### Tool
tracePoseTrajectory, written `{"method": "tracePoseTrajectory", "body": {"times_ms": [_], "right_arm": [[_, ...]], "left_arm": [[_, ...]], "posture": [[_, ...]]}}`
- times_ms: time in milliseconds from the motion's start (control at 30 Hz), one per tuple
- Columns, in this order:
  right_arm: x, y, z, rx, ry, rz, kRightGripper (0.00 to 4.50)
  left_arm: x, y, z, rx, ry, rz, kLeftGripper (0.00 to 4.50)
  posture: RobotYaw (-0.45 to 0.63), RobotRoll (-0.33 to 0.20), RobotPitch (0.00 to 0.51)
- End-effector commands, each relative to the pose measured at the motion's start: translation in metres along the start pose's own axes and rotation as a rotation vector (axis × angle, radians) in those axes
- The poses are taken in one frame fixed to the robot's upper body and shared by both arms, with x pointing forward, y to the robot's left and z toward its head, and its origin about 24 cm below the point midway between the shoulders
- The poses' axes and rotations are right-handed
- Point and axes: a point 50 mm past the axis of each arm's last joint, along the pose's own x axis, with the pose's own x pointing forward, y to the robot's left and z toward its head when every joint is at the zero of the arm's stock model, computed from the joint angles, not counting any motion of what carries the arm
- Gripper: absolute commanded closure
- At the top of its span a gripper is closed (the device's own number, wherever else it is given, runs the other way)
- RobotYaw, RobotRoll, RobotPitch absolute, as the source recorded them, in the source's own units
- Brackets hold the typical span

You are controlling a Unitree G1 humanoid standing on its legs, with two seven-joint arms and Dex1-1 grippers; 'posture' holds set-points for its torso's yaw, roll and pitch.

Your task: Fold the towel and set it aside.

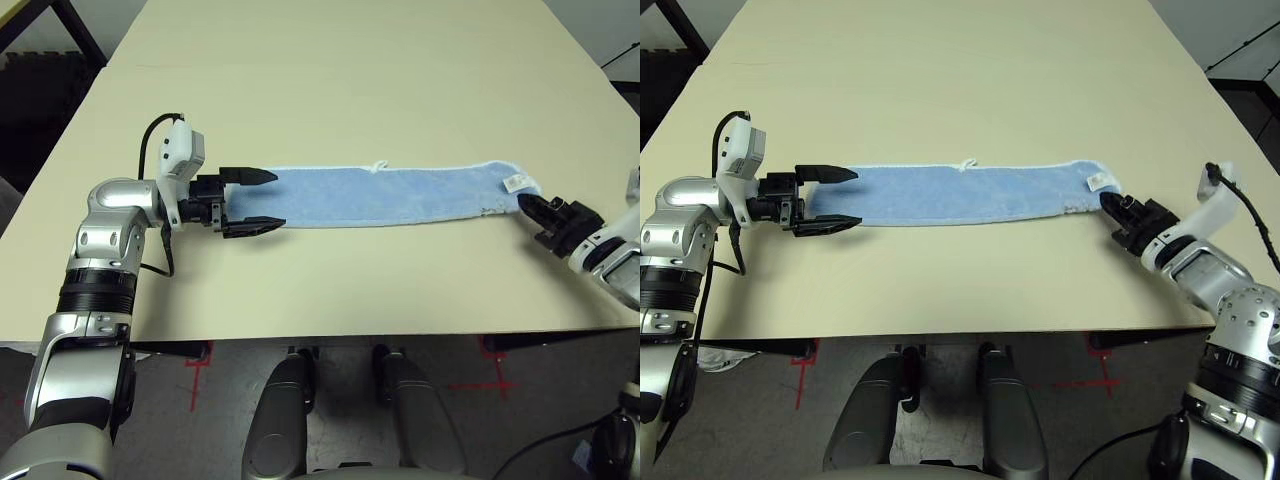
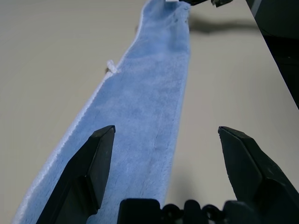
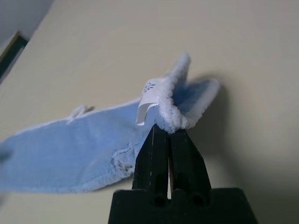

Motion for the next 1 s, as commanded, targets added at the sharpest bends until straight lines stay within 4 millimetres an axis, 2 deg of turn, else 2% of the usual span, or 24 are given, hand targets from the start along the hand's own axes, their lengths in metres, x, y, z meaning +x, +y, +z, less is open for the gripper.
{"method": "tracePoseTrajectory", "body": {"times_ms": [33, 200, 333, 600, 800, 933, 1000], "right_arm": [[0.004, 0.011, 0.001, -0.223, 0.037, 0.126, 4.47], [0.015, 0.026, 0.002, -0.434, 0.084, 0.264, 4.47], [0.029, 0.049, -0.007, -0.555, 0.15, 0.37, 4.47], [0.048, 0.087, -0.027, -0.614, 0.242, 0.483, 4.47], [0.06, 0.094, -0.038, -0.701, 0.314, 0.464, 4.47], [0.07, 0.1, -0.043, -0.688, 0.316, 0.453, 4.47], [0.072, 0.103, -0.044, -0.68, 0.308, 0.467, 3.93]], "left_arm": [[-0.003, -0.001, -0.002, -0.009, 0.007, 0.004, 0.0], [-0.003, -0.001, -0.002, -0.008, 0.009, 0.007, 0.0], [-0.003, -0.002, -0.002, -0.009, 0.01, 0.007, 0.0], [-0.002, -0.002, -0.002, -0.006, 0.011, 0.003, 0.0], [-0.003, -0.004, -0.001, -0.003, 0.014, 0.003, 0.0], [-0.004, -0.005, -0.001, -0.005, 0.018, 0.005, 0.0], [-0.004, -0.005, -0.002, -0.005, 0.018, 0.006, 0.0]], "posture": [[0.03, 0.0, 0.205], [0.03, 0.0, 0.205], [0.04, 0.0, 0.203], [0.04, 0.0, 0.198], [0.06, 0.0, 0.194], [0.06, 0.0, 0.191], [0.06, 0.0, 0.19]]}}
